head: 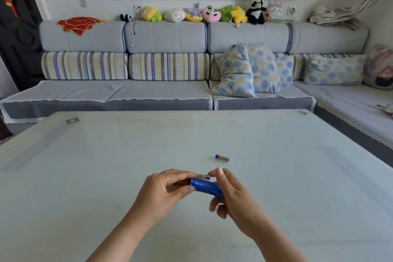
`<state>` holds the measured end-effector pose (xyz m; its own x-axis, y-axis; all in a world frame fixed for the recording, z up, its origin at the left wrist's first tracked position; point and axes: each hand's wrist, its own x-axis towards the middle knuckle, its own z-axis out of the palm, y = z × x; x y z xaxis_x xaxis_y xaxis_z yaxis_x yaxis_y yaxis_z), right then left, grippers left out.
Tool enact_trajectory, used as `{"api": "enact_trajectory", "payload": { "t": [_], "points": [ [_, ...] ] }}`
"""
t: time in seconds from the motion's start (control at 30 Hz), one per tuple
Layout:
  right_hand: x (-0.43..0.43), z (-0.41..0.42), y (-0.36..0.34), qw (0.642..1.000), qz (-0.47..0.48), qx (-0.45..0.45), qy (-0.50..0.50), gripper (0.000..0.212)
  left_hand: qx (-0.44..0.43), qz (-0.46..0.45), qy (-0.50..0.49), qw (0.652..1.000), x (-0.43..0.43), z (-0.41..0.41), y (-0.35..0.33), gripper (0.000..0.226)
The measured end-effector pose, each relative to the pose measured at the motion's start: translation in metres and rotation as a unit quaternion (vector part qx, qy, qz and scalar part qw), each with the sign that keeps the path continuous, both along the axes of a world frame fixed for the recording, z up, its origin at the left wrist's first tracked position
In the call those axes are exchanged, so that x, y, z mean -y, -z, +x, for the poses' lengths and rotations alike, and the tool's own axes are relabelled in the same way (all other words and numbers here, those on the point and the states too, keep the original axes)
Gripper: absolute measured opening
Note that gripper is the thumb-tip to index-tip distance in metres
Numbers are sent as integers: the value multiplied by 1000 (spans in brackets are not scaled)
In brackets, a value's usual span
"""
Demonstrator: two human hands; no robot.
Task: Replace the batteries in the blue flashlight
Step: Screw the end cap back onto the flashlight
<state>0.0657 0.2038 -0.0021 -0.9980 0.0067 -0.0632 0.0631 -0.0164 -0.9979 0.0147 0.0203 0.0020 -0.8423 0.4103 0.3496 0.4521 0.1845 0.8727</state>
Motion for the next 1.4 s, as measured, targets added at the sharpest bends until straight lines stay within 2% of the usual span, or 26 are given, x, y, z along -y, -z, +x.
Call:
{"api": "enact_trajectory", "payload": {
  "t": [0.03,0.13,0.23,0.37,0.53,0.6,0.73,0.83,0.9,1.0,1.1,1.17,1.4],
  "points": [
    [-1,0,1,999,-38,6,-11,28,0,0,-1,1000,0,0,0,36],
    [-6,-2,1,994,-102,10,-22,31,2,8,2,1000,0,0,0,37],
    [-5,-3,-2,998,-64,4,-12,13,0,8,3,1000,0,0,-2,34],
    [-2,-2,-2,1000,-22,12,2,28,0,-2,7,1000,0,-1,-3,37],
    [-2,-1,-2,997,-69,4,-31,22,-1,0,-3,1000,0,-3,-1,29],
    [-2,-2,-4,998,-50,-1,-30,9,1,4,-1,1000,0,-3,-2,25],
    [1,-4,-7,1000,-12,18,-14,40,-5,-8,5,1000,1,-5,-2,33],
    [0,-3,-4,998,-41,19,-35,33,-2,-4,-3,1000,1,-6,-1,34],
    [-3,-3,-2,996,-83,21,-36,36,4,2,-1,1000,1,-6,0,33],
    [-3,-4,-5,998,-63,13,-26,15,4,-2,6,1000,0,-5,0,34],
    [-1,-4,-6,1000,-3,18,0,28,6,-10,16,1000,1,-3,-1,36],
    [1,-3,-5,1000,1,13,-1,31,7,-14,15,1000,0,-3,-1,38],
    [-5,-3,-3,998,-34,12,-55,16,20,-2,17,1000,0,-1,-1,39]
  ]
}}
